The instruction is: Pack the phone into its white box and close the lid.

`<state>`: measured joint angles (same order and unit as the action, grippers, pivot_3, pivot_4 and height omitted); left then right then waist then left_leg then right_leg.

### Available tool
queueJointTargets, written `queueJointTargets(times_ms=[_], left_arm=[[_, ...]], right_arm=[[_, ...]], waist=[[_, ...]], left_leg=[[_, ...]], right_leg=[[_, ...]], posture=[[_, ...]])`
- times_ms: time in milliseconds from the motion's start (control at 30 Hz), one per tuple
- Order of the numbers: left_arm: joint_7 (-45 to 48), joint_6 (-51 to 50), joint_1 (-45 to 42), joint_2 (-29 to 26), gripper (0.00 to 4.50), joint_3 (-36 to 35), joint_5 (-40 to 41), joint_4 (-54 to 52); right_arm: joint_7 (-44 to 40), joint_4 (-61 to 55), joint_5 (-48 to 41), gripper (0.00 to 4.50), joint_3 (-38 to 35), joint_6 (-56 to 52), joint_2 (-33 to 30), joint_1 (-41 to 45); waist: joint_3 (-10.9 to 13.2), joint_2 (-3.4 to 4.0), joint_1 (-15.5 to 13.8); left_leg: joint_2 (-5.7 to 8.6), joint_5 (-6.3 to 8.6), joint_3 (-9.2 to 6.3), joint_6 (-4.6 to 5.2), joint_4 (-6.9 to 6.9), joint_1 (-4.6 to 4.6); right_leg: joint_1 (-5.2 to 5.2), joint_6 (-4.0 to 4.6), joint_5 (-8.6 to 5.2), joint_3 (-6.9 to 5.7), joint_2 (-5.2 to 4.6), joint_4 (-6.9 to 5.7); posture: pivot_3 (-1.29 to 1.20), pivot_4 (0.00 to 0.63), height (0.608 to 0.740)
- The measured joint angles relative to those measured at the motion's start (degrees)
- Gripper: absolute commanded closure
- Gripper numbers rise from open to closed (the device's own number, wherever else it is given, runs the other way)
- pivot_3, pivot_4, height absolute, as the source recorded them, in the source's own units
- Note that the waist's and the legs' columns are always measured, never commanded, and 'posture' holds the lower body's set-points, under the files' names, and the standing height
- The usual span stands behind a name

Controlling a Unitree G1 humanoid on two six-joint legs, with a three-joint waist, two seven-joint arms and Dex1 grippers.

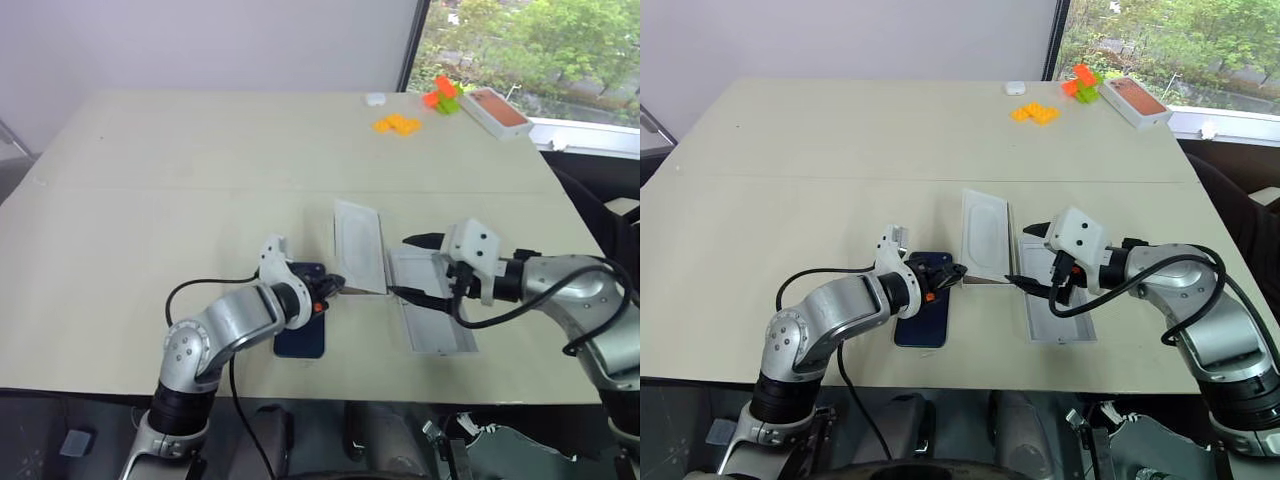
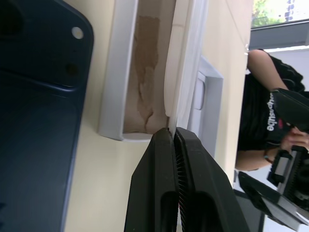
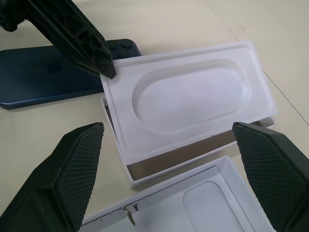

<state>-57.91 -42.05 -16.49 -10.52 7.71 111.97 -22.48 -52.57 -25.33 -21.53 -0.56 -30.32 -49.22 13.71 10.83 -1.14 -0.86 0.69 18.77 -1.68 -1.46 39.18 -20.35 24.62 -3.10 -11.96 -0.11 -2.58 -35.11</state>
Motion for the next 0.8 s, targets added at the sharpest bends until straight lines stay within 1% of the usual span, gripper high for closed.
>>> queueJointTargets(times_ms=[533, 800], left_arm=[[-4.72, 0.29, -1.38, 2.35, 4.46, -0.17, 0.0, 1.22], [-5.28, 0.3, -1.37, 3.18, 4.46, -0.65, 0.0, 1.58]], right_arm=[[-0.01, 0.47, 0.56, 0.0, 0.23, 0.39, 0.81, 0.78], [-0.03, 0.82, 0.63, 0.0, 0.27, 0.75, 0.84, 1.01]], waist=[[0.0, -0.01, 0.01], [0.0, -0.01, 0.0]], left_leg=[[0.16, 0.0, -0.02, 0.0, 0.0, 0.0], [0.2, 0.0, -0.02, 0.0, 0.0, 0.0]], right_leg=[[0.0, 0.0, 0.0, 0.0, -0.02, 0.0], [0.0, 0.0, 0.0, 0.0, -0.05, 0.0]], posture=[[0.0, 0.15, 0.74], [0.0, 0.15, 0.74]])
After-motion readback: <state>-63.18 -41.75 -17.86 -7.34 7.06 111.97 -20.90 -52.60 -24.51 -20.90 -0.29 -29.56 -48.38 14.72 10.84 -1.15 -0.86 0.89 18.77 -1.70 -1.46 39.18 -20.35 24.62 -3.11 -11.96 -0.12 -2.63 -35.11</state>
